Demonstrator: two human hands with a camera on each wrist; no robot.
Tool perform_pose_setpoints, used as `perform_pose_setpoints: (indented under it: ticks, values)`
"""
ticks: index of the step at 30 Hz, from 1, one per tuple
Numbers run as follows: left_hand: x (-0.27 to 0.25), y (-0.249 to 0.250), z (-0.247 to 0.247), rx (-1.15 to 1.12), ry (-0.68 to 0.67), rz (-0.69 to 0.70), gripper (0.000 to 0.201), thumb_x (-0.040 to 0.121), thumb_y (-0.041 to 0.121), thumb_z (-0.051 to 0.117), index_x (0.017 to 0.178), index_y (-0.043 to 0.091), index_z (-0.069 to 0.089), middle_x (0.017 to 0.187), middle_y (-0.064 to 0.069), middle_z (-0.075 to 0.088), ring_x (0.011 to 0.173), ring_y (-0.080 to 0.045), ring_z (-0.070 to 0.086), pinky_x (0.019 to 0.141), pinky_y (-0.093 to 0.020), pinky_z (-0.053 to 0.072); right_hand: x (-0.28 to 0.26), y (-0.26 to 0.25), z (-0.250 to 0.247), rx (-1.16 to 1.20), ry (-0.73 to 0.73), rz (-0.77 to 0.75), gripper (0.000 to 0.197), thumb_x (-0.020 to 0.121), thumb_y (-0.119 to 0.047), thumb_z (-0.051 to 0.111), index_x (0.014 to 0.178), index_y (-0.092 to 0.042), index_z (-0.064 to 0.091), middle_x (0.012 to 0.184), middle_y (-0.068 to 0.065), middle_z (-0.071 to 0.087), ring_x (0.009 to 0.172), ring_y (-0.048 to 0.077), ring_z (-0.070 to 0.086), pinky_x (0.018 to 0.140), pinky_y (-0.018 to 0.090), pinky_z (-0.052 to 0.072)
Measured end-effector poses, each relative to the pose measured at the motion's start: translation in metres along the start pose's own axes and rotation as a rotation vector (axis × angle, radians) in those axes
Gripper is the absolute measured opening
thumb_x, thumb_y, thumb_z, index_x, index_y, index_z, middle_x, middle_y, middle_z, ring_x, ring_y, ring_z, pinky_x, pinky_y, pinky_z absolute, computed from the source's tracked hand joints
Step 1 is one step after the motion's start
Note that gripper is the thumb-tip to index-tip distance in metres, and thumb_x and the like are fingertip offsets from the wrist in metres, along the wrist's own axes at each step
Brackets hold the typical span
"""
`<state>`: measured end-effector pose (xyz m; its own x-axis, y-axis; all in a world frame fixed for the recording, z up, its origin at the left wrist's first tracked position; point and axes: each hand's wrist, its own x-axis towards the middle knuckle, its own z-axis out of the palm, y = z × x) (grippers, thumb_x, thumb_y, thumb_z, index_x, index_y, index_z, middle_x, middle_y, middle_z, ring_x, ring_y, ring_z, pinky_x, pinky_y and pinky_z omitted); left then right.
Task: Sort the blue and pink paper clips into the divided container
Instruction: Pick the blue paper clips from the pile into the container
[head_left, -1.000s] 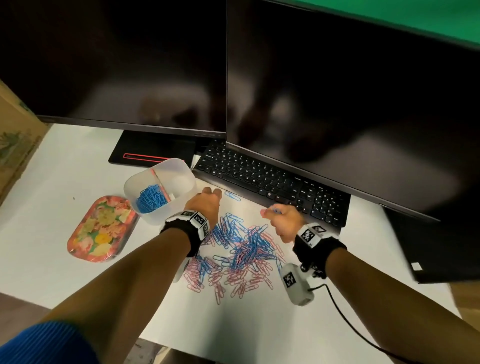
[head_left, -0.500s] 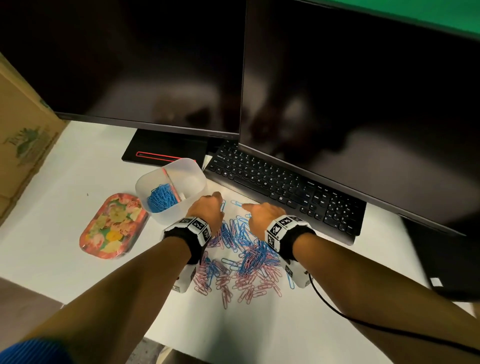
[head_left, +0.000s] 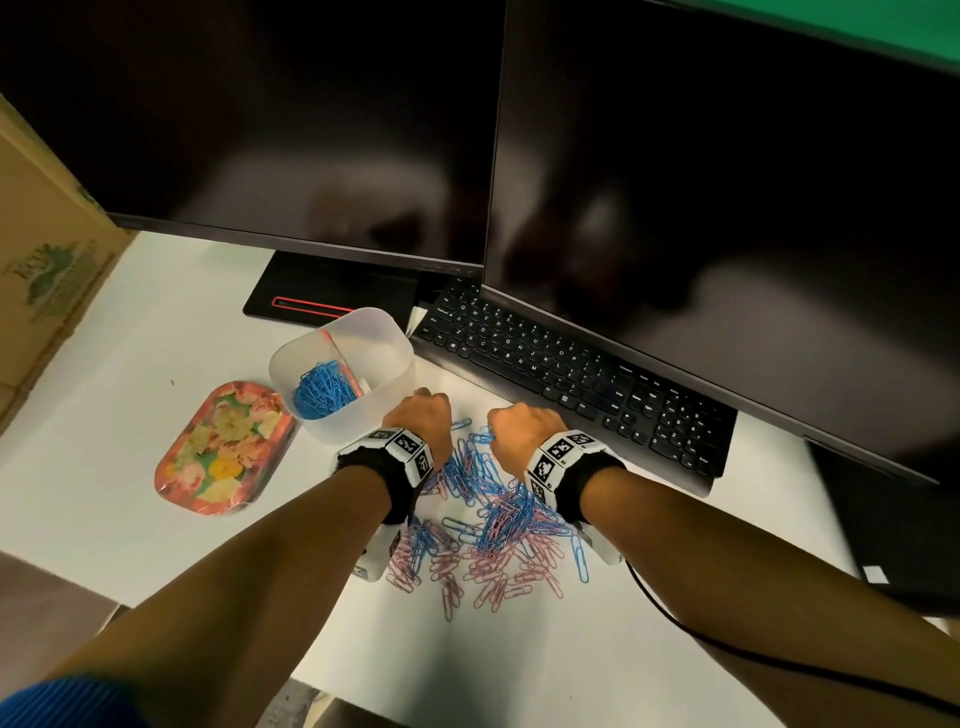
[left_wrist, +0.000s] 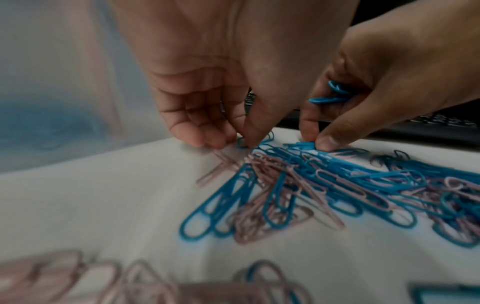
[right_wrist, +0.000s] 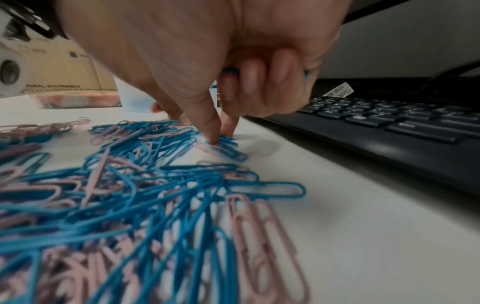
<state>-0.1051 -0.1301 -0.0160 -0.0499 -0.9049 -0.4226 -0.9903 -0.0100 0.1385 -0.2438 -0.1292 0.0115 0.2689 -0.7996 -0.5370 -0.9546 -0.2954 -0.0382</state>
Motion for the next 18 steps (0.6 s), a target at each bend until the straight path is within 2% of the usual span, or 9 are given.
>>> perform_pose_setpoints:
  ticks: [5, 8, 10, 13, 15, 18]
  values:
    - [-0.017, -0.004, -0.01, -0.264, 0.099, 0.05, 0.015, 0.087, 0.015, 0.054, 0.097, 0.013, 0.065, 0.098, -0.013, 0.069, 0.092, -0.033, 0.064, 0.08, -0.038, 0.055, 0.002, -0.002, 0.0, -0.015, -0.005, 0.017, 0.028, 0.09, -0.01, 0.046, 0.117, -0.008, 0.052, 0.114, 0.013, 0.065, 0.1, 0.033, 0.064, 0.072, 0.033, 0.046]
    - [-0.033, -0.01, -0.025, -0.486, 0.177, 0.045, 0.008, 0.084, 0.015, 0.058, 0.083, 0.019, 0.065, 0.082, -0.006, 0.071, 0.079, -0.027, 0.067, 0.076, -0.037, 0.056, 0.002, -0.004, 0.0, -0.034, -0.022, 0.007, 0.033, 0.091, -0.006, 0.042, 0.123, -0.004, 0.048, 0.119, 0.016, 0.064, 0.106, 0.034, 0.063, 0.079, 0.035, 0.048]
    - [-0.044, -0.019, -0.038, -0.597, 0.243, 0.03, 0.007, 0.082, 0.013, 0.064, 0.08, 0.019, 0.067, 0.077, -0.003, 0.072, 0.074, -0.021, 0.068, 0.074, -0.031, 0.056, 0.003, -0.004, 0.0, -0.03, -0.035, 0.006, 0.034, 0.091, -0.005, 0.04, 0.124, -0.003, 0.046, 0.121, 0.016, 0.063, 0.107, 0.034, 0.062, 0.081, 0.036, 0.049]
    - [-0.061, -0.049, -0.064, -0.621, 0.362, -0.045, 0.006, 0.082, 0.014, 0.067, 0.08, 0.019, 0.07, 0.08, -0.002, 0.074, 0.077, -0.02, 0.069, 0.073, -0.022, 0.05, 0.004, -0.005, -0.005, 0.049, -0.059, 0.066, 0.035, 0.093, -0.009, 0.04, 0.127, -0.006, 0.046, 0.124, 0.015, 0.061, 0.11, 0.034, 0.061, 0.086, 0.038, 0.05]
    - [-0.066, -0.075, -0.076, -0.526, 0.431, -0.145, 0.009, 0.084, 0.016, 0.064, 0.082, 0.018, 0.073, 0.085, -0.004, 0.074, 0.084, -0.027, 0.067, 0.075, -0.025, 0.048, 0.003, -0.006, -0.009, 0.202, -0.017, 0.118, 0.033, 0.095, -0.017, 0.04, 0.125, -0.01, 0.05, 0.121, 0.015, 0.062, 0.109, 0.033, 0.061, 0.089, 0.037, 0.051]
    - [-0.061, -0.11, -0.079, -0.497, 0.431, -0.277, 0.014, 0.084, 0.016, 0.059, 0.084, 0.018, 0.074, 0.093, -0.011, 0.073, 0.09, -0.035, 0.066, 0.08, -0.033, 0.053, 0.001, -0.027, -0.032, 0.423, 0.088, 0.069, 0.029, 0.095, -0.021, 0.044, 0.114, -0.009, 0.061, 0.109, 0.017, 0.066, 0.1, 0.033, 0.063, 0.082, 0.033, 0.051]
